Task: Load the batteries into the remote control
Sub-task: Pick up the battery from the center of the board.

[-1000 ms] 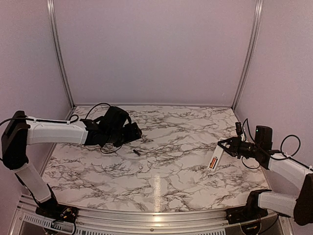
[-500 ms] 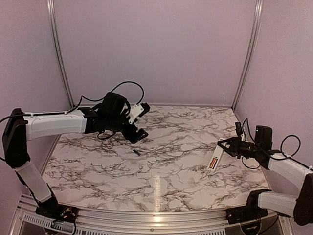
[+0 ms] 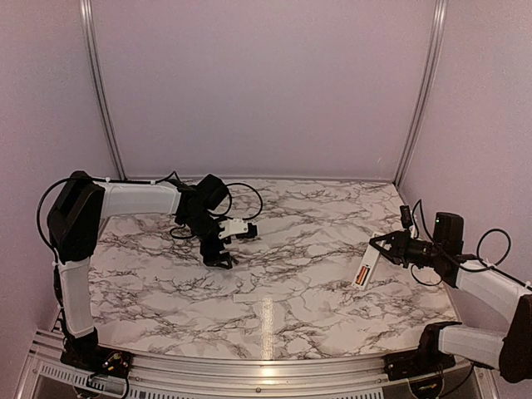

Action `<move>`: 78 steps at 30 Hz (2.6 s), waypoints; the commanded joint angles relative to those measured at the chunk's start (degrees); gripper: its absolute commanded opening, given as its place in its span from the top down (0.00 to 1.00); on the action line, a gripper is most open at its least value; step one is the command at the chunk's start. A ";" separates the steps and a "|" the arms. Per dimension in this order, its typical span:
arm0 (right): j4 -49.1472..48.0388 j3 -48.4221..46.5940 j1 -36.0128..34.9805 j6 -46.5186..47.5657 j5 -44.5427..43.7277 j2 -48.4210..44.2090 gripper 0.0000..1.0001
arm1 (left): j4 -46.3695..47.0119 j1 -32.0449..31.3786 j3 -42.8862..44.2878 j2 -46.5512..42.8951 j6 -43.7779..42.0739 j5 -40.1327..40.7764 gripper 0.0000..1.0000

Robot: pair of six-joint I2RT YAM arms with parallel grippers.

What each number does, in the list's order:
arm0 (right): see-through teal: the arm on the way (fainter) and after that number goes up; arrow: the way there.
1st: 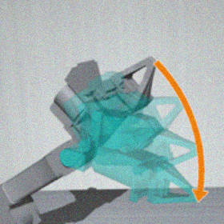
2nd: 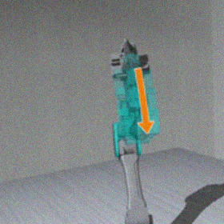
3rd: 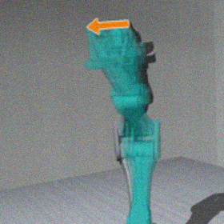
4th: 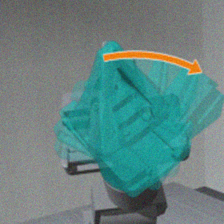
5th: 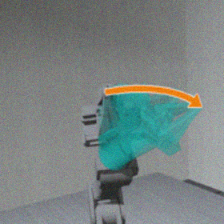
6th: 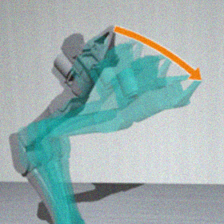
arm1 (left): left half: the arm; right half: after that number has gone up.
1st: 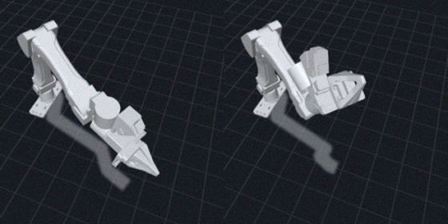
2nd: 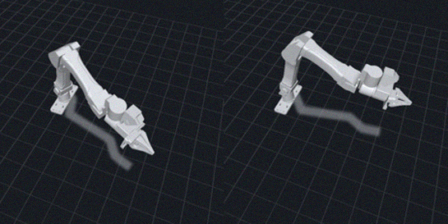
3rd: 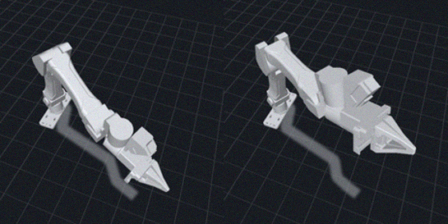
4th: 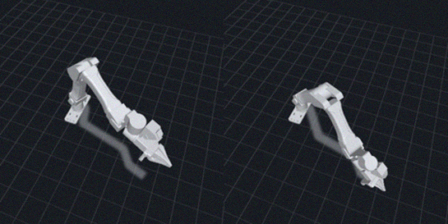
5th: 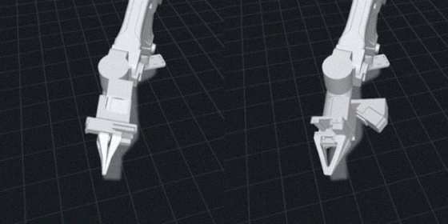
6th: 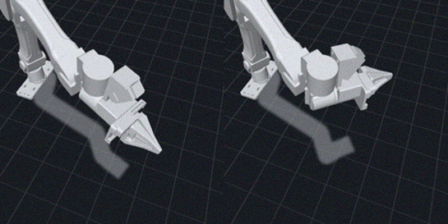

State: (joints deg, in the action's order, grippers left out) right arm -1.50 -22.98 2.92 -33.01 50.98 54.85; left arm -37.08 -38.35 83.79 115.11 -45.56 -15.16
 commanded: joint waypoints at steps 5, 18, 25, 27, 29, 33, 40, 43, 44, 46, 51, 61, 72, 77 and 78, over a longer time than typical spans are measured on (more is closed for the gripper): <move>-1.78 -1.79 0.42 -0.76 1.24 -0.51 1.00 | -3.74 1.17 3.75 3.17 -5.73 -3.45 0.14; -0.16 -1.93 0.42 -0.38 1.11 -2.33 1.00 | -3.84 1.43 5.32 8.56 -7.11 0.26 0.30; -0.24 -1.90 0.42 -0.61 1.06 -2.65 1.00 | -7.27 0.99 4.85 9.45 -4.02 2.40 0.58; -0.35 -1.85 0.42 -0.77 1.05 -2.69 1.00 | -7.25 0.64 3.92 8.66 -2.58 2.25 0.61; -0.30 -1.85 0.42 -0.65 1.12 -2.62 1.00 | -7.07 -0.15 3.01 7.89 -1.34 2.45 0.65; -1.01 -1.47 0.42 -0.89 1.56 -1.96 1.00 | -6.47 -2.59 1.86 6.94 1.12 3.82 0.66; -1.12 -1.84 0.42 -0.92 1.67 -1.64 1.00 | -5.63 -3.96 0.50 5.77 1.84 4.37 0.70; -1.07 -1.98 0.42 -0.93 1.67 -1.58 1.00 | -4.72 -4.57 0.56 6.40 2.43 4.90 0.66; -1.05 -1.98 0.42 -1.05 1.67 -1.53 1.00 | -3.76 -4.89 0.33 6.48 2.83 5.34 0.63; -1.03 -1.98 0.42 -1.08 1.59 -1.59 1.00 | -2.46 -5.48 -0.05 6.56 3.04 5.17 0.59; -0.94 -1.83 0.42 -1.17 1.53 -1.16 1.00 | 0.26 -6.43 -1.11 6.26 3.09 4.68 0.61; -10.04 1.68 -2.66 -8.64 2.88 0.06 1.00 | 1.27 -8.02 -2.64 2.67 8.83 5.85 0.97; -21.46 2.73 -13.33 -16.74 -2.24 3.07 1.00 | 3.34 -10.01 -3.32 -15.72 38.07 17.07 1.00; -27.64 1.18 -20.16 -19.88 -6.15 7.40 1.00 | 1.79 -10.71 -3.04 -25.17 56.63 18.88 1.00; -29.45 0.73 -21.81 -20.68 -7.15 8.54 1.00 | 0.17 -10.88 -2.33 -25.73 57.15 16.45 1.00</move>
State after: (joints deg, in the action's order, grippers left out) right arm -22.70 -19.55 -13.85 -49.67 48.18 60.07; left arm -34.17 -48.56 80.09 92.84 -3.14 1.80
